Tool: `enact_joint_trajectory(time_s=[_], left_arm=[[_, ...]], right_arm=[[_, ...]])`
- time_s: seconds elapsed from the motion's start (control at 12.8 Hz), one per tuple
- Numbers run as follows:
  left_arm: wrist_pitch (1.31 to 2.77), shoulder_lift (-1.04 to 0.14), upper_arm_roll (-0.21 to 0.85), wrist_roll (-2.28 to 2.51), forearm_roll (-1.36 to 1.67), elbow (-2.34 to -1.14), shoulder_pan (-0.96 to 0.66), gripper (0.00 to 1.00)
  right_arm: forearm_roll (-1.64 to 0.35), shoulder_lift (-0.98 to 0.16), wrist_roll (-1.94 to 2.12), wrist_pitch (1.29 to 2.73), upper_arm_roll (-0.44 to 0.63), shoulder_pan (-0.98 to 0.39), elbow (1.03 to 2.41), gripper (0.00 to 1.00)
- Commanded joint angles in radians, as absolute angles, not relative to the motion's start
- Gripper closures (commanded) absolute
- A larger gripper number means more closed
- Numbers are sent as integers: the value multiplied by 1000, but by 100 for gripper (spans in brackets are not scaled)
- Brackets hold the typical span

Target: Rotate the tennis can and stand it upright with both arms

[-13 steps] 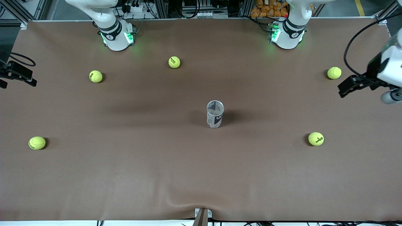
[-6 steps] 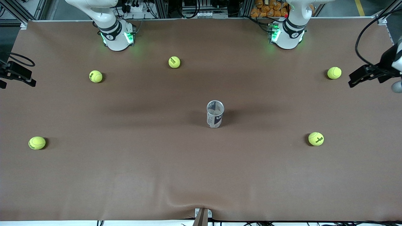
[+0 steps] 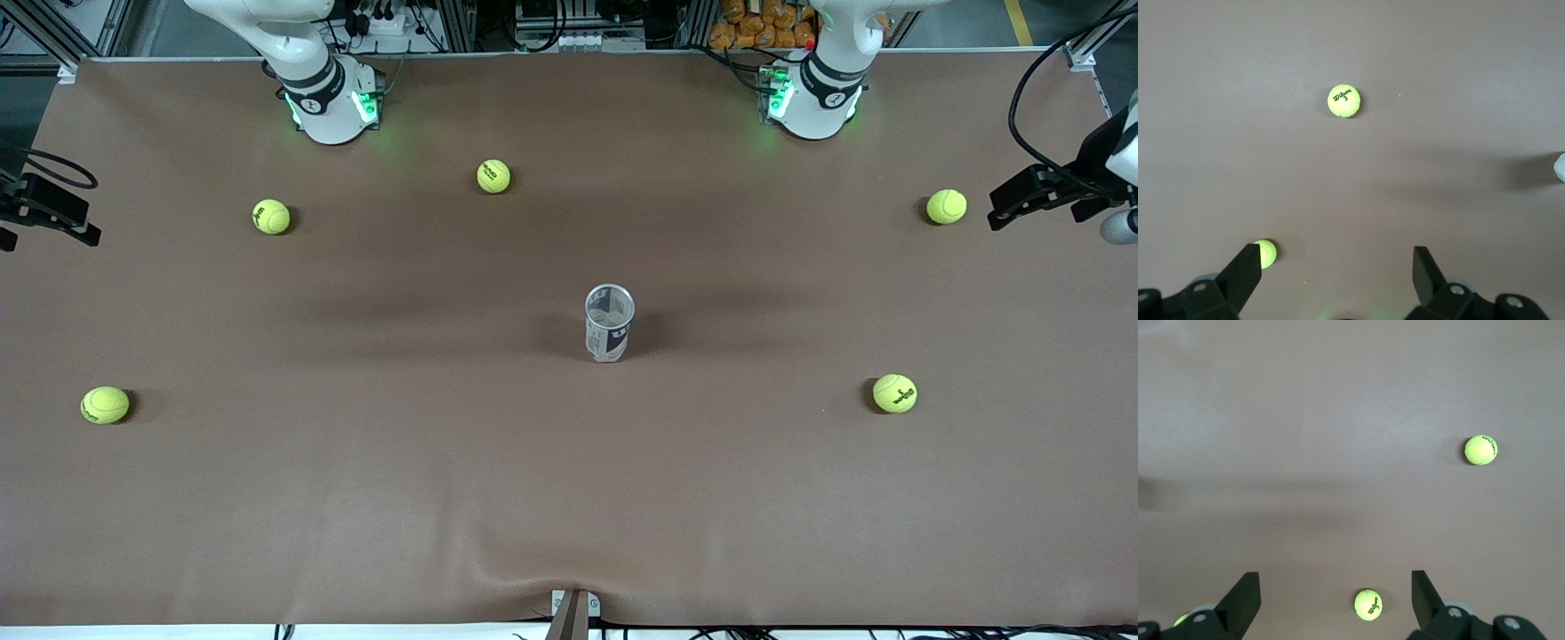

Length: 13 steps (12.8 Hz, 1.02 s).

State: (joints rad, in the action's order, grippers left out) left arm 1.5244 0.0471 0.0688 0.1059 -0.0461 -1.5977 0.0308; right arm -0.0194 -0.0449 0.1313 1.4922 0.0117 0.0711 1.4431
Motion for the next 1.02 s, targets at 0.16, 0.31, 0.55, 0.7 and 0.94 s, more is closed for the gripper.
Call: enact_joint_trajectory(time_s=[0.16, 0.31, 0.55, 0.7, 0.94], left_arm=[[1516, 89, 58, 91, -32, -1623, 21, 0], [1514, 116, 60, 103, -31, -1652, 21, 0], [1514, 130, 60, 104, -17, -1655, 20, 0], [1508, 138, 60, 110, 6, -1657, 17, 0], [1500, 135, 60, 170, 38, -1641, 20, 0]], right_arm=[[-35, -41, 150, 1497, -3, 95, 1442, 0], [-34, -41, 150, 1497, -3, 95, 1442, 0], [-32, -41, 150, 1497, -3, 95, 1442, 0], [-32, -41, 150, 1497, -2, 95, 1442, 0], [-31, -41, 150, 1497, -3, 95, 1442, 0]])
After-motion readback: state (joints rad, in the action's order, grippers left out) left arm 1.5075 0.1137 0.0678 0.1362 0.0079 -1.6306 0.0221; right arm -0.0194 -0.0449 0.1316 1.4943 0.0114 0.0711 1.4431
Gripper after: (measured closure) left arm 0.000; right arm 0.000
